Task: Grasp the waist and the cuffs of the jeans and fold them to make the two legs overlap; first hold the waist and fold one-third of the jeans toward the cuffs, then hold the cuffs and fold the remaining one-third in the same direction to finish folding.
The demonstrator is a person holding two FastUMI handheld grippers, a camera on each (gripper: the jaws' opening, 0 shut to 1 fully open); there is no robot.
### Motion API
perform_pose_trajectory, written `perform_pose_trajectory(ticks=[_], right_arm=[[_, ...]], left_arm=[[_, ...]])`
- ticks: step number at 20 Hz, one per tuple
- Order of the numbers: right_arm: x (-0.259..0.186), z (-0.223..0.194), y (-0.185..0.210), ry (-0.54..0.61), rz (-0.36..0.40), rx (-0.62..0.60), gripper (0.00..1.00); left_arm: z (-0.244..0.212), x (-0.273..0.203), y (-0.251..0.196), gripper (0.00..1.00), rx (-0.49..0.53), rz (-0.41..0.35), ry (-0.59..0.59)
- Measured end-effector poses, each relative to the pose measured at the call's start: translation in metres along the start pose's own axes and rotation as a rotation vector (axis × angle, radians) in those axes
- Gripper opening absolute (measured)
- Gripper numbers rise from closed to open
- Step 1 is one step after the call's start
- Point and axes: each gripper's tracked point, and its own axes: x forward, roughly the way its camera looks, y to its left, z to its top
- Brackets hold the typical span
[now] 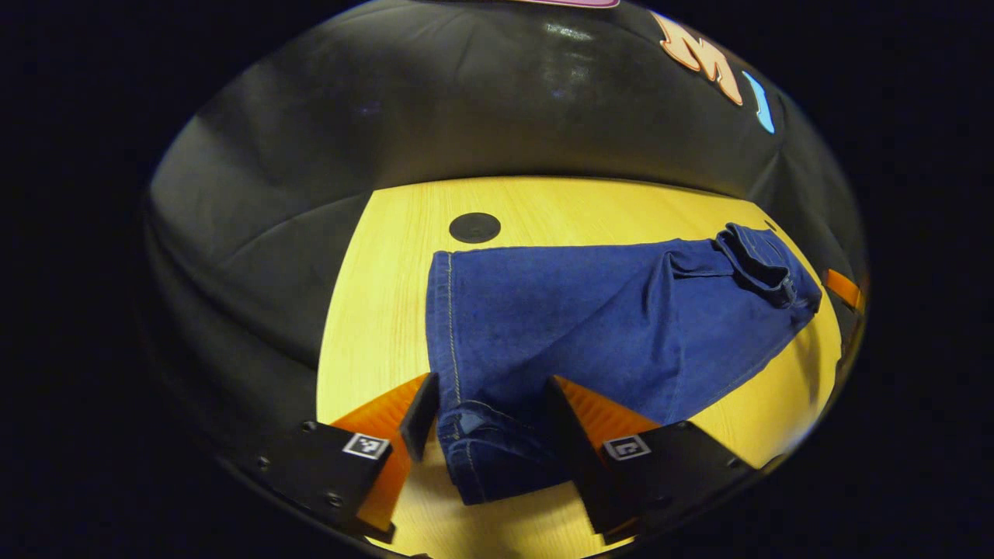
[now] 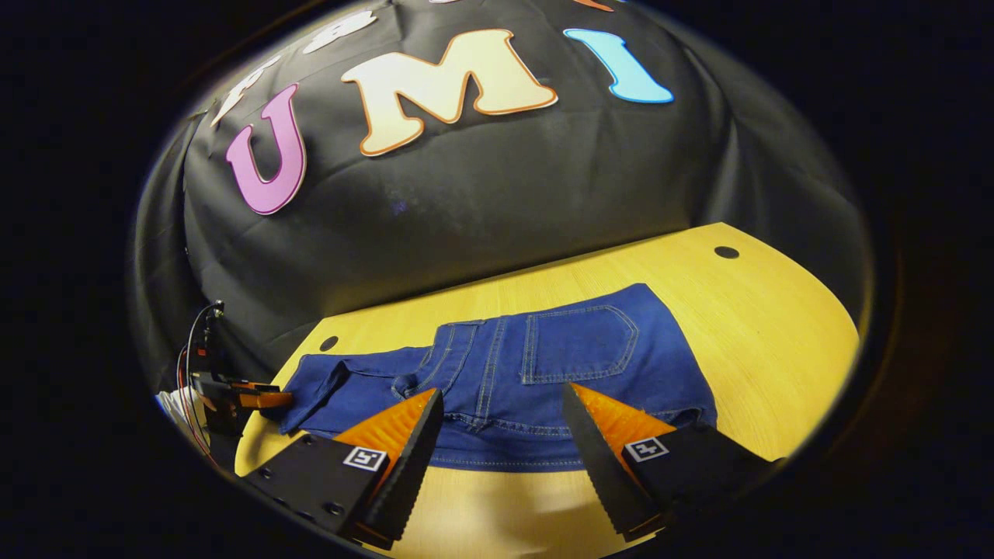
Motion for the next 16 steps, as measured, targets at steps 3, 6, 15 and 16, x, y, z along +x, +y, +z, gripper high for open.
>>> perform_pose_trajectory(ticks=[3, 6, 15, 16], right_arm=[[-0.007, 0.001, -0.007, 0.0, -0.004, -0.001, 0.95], [-0.018, 0.01, -0.016, -0.017, -0.002, -0.005, 0.95], [-0.057, 0.049, -0.058, -0.055, 0.03, 0.018, 0.95], [-0.062, 0.052, -0.063, -0.059, 0.037, 0.02, 0.95]], left_arm=[[0.0, 0.0, -0.015, 0.51, -0.025, -0.038, 0.006], [0.004, 0.001, -0.019, 0.05, -0.068, -0.018, 0.021], [0.066, -0.062, -0.077, 0.0, -0.27, -0.064, -0.105], [0.077, -0.068, -0.094, 0.0, -0.275, -0.089, -0.121]])
